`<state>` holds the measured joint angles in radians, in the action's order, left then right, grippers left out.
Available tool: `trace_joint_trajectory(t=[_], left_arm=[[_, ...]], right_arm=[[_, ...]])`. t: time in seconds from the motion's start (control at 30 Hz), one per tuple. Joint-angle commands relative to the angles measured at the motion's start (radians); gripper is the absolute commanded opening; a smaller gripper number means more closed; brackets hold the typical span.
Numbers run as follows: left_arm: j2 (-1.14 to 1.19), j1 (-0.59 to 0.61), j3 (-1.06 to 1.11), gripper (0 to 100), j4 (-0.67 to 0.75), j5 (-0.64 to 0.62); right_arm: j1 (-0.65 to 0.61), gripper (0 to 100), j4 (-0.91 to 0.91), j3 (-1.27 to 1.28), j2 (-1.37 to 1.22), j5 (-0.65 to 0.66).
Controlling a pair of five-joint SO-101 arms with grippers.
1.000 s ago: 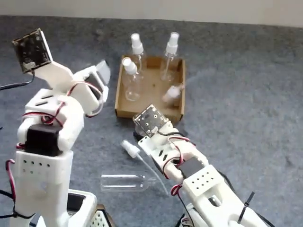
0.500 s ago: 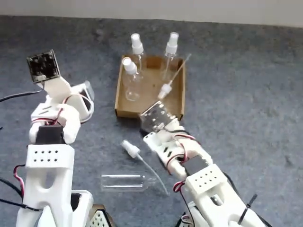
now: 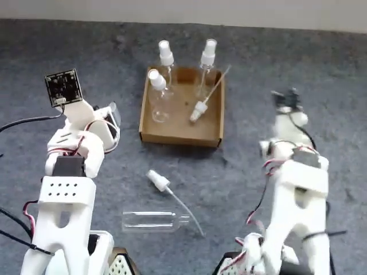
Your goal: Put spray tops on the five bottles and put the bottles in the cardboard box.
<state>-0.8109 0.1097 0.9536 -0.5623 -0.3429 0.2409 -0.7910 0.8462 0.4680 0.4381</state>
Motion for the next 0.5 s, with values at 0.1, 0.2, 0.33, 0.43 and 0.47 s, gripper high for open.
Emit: trace_joint_trajectory(t=[0.1, 0.2, 0.33, 0.43, 0.47], left_arm=[[-0.015, -0.016, -0.004, 9, 0.040, 0.011], [-0.015, -0.016, -0.004, 9, 0.038, 0.011], [-0.015, -0.016, -0.002, 9, 0.038, 0.011], [-0.015, -0.016, -0.002, 9, 0.038, 0.011], [-0.015, -0.016, -0.002, 9, 0.038, 0.011]], right_arm=[[-0.019, 11.0, 0.050, -0.116, -0.282, 0.014], [-0.051, 19.7, -0.005, -0.163, -0.334, 0.014], [-0.068, 27.6, -0.108, -0.243, -0.321, 0.012], [-0.090, 27.9, -0.193, -0.343, -0.274, -0.017], [-0.104, 27.9, -0.217, -0.386, -0.254, -0.049]])
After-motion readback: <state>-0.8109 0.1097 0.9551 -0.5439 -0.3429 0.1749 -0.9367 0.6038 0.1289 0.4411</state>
